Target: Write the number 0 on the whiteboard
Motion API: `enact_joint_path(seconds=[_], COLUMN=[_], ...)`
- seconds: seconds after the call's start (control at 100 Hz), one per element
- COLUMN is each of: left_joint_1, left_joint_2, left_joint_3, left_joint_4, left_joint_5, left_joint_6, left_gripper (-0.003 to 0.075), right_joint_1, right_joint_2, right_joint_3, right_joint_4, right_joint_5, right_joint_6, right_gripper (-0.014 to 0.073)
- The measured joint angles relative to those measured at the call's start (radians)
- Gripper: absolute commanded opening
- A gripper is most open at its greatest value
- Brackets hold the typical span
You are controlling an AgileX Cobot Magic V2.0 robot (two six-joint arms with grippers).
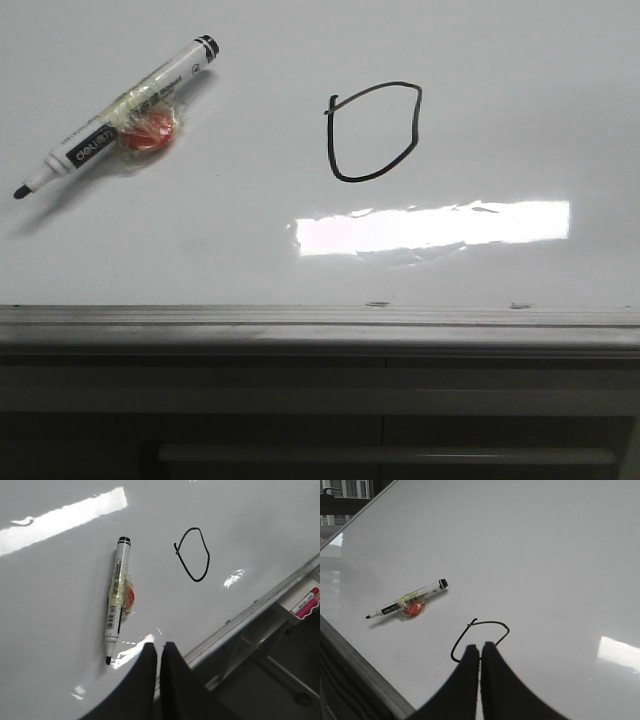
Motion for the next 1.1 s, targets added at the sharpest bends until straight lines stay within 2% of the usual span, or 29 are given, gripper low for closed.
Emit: enact_joint_path(seconds=[0.47, 0.64, 0.74, 0.93, 1.0, 1.1], left_joint_1=[0.0, 0.002, 0.01, 0.067, 0.101, 0.158], left_joint_2=[0.0, -0.002, -0.036, -0.213, -0.297, -0.396], left_joint_3=[0.0, 0.036, 0.1, 0.37, 0.463, 0.55], left_joint_4=[-0.003, -0.014, 0.004, 0.02, 0.034, 0.105], left_joint_5=[0.002, -0.04, -0.148, -0.625, -0.693, -0.663], left_joint_6=[0.0, 0.0, 0.0, 0.0, 0.0, -0.042], left_gripper=[-0.002, -0.002, -0.002, -0.002, -0.002, -0.002], right_joint_1=[0.0, 0.0, 0.0, 0.0, 0.0, 0.0], right_joint_2=[0.0, 0.0, 0.0, 0.0, 0.0, 0.0], right_joint_3=[0.0, 0.0, 0.0, 0.0, 0.0, 0.0], right_joint_4=[0.0, 0.0, 0.0, 0.0, 0.0, 0.0], right_joint_5=[-0.002, -0.002, -0.002, -0.002, -0.002, -0.002], right_joint_6=[-0.001, -0.001, -0.001, -0.001, -0.002, -0.002], right_gripper=[-0.0048, -0.0048, -0.0048, -0.0048, -0.0048, -0.0048])
